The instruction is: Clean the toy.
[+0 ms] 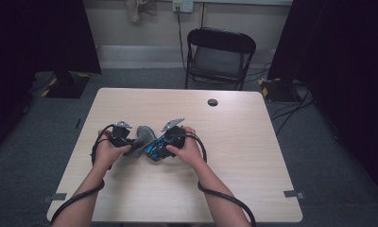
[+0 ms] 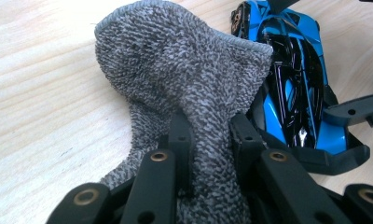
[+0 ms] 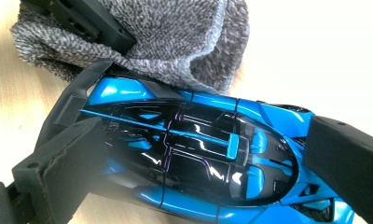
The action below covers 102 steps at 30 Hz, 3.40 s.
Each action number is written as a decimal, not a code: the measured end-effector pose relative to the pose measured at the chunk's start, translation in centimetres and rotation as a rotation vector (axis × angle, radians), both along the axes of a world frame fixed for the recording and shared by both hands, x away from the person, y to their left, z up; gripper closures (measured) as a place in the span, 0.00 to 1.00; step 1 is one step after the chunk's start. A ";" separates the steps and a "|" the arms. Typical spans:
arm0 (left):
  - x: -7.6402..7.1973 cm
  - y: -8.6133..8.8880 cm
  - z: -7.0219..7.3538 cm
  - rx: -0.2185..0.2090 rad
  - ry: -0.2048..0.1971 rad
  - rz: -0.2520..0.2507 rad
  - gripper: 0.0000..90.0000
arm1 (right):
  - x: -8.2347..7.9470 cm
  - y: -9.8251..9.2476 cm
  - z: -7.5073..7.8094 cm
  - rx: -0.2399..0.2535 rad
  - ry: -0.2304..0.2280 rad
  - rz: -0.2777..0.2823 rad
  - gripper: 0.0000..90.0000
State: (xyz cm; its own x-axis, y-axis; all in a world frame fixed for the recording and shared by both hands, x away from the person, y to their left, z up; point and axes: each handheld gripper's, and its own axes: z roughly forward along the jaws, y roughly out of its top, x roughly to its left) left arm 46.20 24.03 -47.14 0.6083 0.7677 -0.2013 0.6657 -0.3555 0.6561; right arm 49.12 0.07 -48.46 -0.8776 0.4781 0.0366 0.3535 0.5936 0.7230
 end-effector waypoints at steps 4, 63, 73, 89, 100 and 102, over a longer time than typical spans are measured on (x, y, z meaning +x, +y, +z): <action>-0.3 0.3 0.0 -0.002 0.004 0.001 0.82 | 0.0 -0.1 -0.1 0.010 -0.008 -0.001 0.00; -1.7 -18.4 3.5 -0.019 -0.047 -0.289 0.82 | -3.2 -18.1 4.0 0.020 0.014 -0.109 0.18; -2.2 -21.4 2.2 -0.004 -0.053 -0.307 0.82 | -3.9 -20.8 5.0 0.057 0.008 -0.137 0.18; -2.3 -23.8 0.2 -0.023 -0.073 -0.336 0.58 | -4.1 -22.4 5.3 0.046 0.016 -0.151 0.22; -3.1 -20.6 1.7 -0.070 -0.086 -0.321 0.40 | -4.6 -19.6 5.0 0.020 0.007 -0.070 0.21; -3.3 -19.9 2.0 -0.066 -0.095 -0.312 0.39 | -4.7 -19.1 4.8 0.017 0.009 -0.053 0.21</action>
